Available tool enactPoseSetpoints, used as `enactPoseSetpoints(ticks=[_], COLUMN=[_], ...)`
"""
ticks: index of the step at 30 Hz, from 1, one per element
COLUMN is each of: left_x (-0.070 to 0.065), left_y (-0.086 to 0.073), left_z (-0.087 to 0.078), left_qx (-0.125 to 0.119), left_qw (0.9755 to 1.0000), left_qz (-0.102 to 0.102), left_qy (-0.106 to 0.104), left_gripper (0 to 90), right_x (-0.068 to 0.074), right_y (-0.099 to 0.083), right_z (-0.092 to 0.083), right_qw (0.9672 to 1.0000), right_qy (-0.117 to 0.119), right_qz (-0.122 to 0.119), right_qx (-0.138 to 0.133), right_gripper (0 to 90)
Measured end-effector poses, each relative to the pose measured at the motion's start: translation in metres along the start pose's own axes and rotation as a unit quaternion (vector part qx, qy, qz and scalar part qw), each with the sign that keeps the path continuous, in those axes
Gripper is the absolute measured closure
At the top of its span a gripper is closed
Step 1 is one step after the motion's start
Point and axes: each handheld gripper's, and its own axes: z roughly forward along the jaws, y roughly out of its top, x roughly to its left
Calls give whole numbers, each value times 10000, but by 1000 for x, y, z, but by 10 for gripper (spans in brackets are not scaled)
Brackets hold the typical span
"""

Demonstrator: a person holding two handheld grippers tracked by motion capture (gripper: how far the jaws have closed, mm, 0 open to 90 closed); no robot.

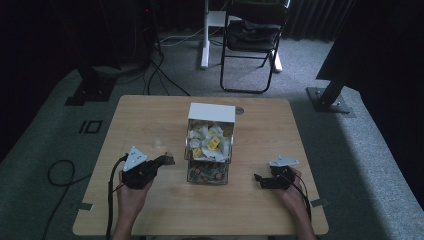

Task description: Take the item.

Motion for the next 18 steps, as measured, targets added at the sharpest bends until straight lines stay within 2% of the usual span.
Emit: enactPoseSetpoints(ticks=[18], left_x=[18], left_y=[8], left_z=[-6], left_qx=[-58], left_qw=[9998], left_qz=[-55], left_qy=[184], left_gripper=[900], right_x=[0], right_y=[0], right_z=[0], right_qw=[10000], right_qy=[-2], right_qz=[-2], right_qx=[-2], right_gripper=[176])
